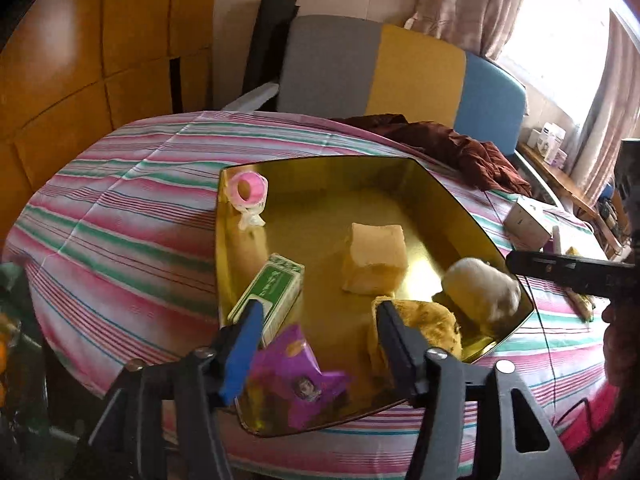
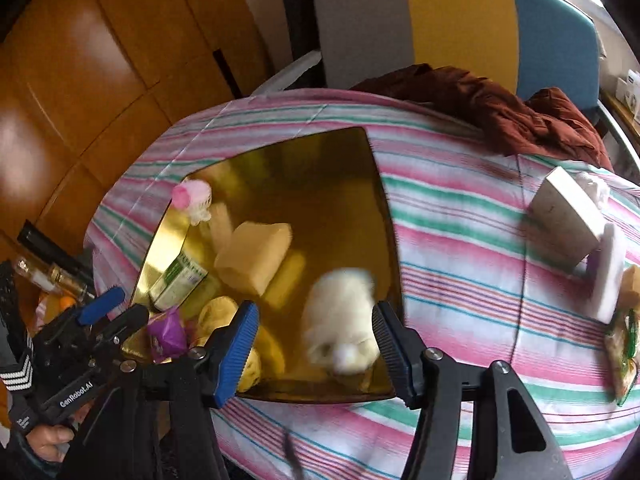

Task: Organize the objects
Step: 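Drop the purple packet in the tray with the left gripper while the right drops the beige sock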

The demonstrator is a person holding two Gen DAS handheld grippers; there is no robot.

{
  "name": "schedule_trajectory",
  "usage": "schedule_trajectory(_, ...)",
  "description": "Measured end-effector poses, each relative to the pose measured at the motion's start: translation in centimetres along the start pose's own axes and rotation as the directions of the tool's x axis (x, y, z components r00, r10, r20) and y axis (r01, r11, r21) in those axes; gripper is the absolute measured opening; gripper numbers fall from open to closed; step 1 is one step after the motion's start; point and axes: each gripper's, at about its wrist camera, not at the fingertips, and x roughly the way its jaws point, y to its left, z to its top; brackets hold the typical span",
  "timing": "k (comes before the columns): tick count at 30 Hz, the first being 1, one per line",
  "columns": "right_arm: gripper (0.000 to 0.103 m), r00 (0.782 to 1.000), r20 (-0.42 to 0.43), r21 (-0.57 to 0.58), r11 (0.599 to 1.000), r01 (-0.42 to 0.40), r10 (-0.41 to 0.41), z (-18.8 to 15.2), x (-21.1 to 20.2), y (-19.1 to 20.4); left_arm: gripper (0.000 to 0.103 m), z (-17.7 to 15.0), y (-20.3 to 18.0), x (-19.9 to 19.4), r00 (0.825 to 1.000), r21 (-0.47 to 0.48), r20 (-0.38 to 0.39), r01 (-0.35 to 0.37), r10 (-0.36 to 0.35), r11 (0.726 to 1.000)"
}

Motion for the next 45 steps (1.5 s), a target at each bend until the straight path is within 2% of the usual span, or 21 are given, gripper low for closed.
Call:
schedule_trajectory(5,0.06,1.0,0.0,-0.009,1.0,0.016,-0.016,-1.1,-0.3,0.6,0.061,0.3,0.6,-0.9,0.999,-0.029,0.034,-0.03,0.031,0.999)
schedule_trajectory(9,0.06,0.997,0.033,-0.023,0.997,0.068,-0.067,-1.7,-0.5,1.7,0.071,1.0,0.6,-2.2,0.993,-0.048,0.088,-0.075,0.079,0.996)
schedule_trajectory(13,0.06,0.99,0.075,-0.055,0.991,0.121,-0.117,-2.0,-0.8,2.8,0.072,1.3,0.4,-3.1,0.988,-0.052,0.117,-0.097,0.102,0.994)
schedule_trajectory(25,0.06,0.97,0.168,-0.119,0.973,0.197,-0.175,-2.4,-1.5,4.8,0.077,1.2,-0.6,-3.4,0.983,-0.051,0.118,-0.132,0.137,0.99)
schedule_trajectory(45,0.06,0.966,0.185,-0.091,0.975,0.201,-0.181,-2.4,-1.8,3.8,0.077,1.1,-2.8,-2.8,0.987,0.002,0.097,-0.127,0.126,0.992)
